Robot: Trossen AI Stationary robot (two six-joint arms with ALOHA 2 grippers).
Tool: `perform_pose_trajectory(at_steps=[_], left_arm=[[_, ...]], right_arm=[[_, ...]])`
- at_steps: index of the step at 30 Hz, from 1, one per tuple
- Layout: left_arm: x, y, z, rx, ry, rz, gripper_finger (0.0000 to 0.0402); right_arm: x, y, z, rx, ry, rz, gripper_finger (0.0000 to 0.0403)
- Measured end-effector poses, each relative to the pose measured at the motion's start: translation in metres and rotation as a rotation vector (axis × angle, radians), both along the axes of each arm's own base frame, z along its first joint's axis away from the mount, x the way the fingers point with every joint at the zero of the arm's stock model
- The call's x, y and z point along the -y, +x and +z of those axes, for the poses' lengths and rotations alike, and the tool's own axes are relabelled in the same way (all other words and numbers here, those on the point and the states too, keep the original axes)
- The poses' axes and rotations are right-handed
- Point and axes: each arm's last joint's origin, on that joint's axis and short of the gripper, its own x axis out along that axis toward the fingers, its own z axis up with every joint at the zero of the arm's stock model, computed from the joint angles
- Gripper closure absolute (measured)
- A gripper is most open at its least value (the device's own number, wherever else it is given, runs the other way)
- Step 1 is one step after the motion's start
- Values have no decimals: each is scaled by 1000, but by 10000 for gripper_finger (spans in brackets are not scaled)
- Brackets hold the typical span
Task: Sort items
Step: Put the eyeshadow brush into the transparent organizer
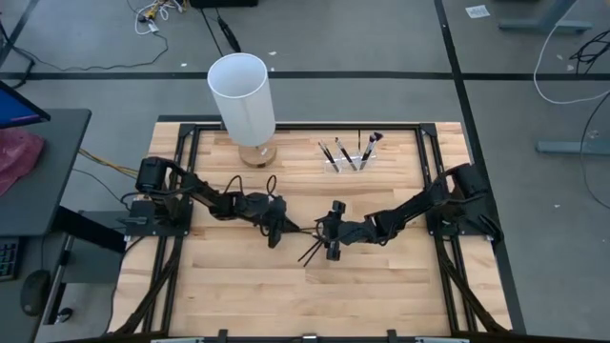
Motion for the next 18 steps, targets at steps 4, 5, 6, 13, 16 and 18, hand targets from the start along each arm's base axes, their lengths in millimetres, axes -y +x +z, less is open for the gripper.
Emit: perform_pose_trajectory(at_steps=[4,5,6,13,16,18], left_arm=[[0,2,2,8,4,-5,386],[0,2,2,7,4,-5,387],[0,2,2,7,4,-5,388],[0,2,2,8,4,-8,384],[0,2,2,8,3,-11,386],[0,2,2,10,6,-13,385]], right_arm=[[-1,3,-1,32,14,-5,188],[-1,3,0,42,17,-5,198],[-1,3,1,49,19,-4,209],[-2,4,0,44,43,32,307],[-2,4,1,44,44,33,349],[-3,3,0,39,48,46,376]])
